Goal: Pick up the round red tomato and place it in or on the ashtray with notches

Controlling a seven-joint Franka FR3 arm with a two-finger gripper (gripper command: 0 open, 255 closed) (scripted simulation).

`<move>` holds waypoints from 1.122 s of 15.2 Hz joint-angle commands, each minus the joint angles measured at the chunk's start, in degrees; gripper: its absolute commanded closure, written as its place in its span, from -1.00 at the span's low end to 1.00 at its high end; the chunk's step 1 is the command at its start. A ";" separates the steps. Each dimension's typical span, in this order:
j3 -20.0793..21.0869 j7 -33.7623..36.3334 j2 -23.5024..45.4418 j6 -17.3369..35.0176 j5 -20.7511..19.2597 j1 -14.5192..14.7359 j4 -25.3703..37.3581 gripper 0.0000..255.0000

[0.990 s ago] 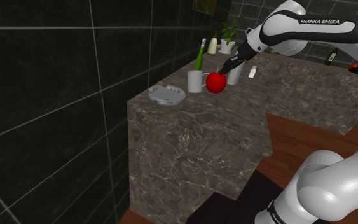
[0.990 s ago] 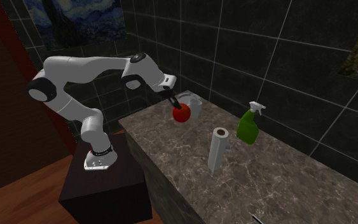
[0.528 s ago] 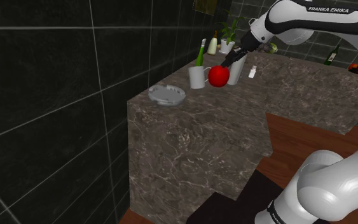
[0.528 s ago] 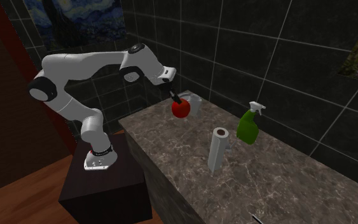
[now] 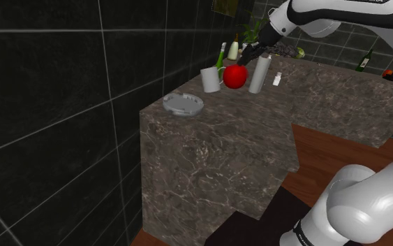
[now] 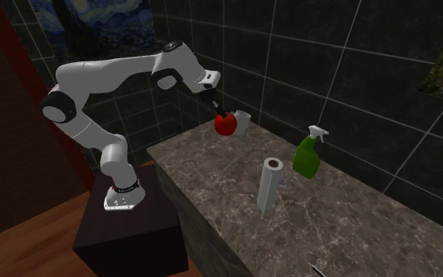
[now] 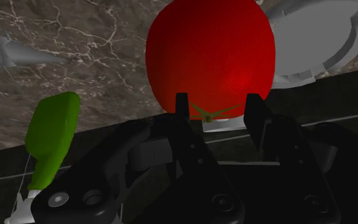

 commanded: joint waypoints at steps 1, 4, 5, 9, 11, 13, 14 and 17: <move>2.22 2.90 1.10 -0.10 -0.23 0.57 1.51 1.00; 5.13 6.87 3.41 -0.31 -0.65 1.48 4.40 1.00; 6.08 8.17 4.28 -0.43 -0.83 1.77 5.51 1.00; 9.71 13.36 8.24 -1.22 -1.81 2.92 10.65 1.00; 11.44 15.94 10.52 -1.81 -2.48 3.51 13.69 1.00; 13.12 18.49 13.01 -2.57 -3.27 4.10 17.06 1.00; 13.92 19.76 14.34 -3.01 -3.73 4.43 18.89 1.00; 14.73 21.06 15.21 -1.89 -4.25 4.82 18.68 1.00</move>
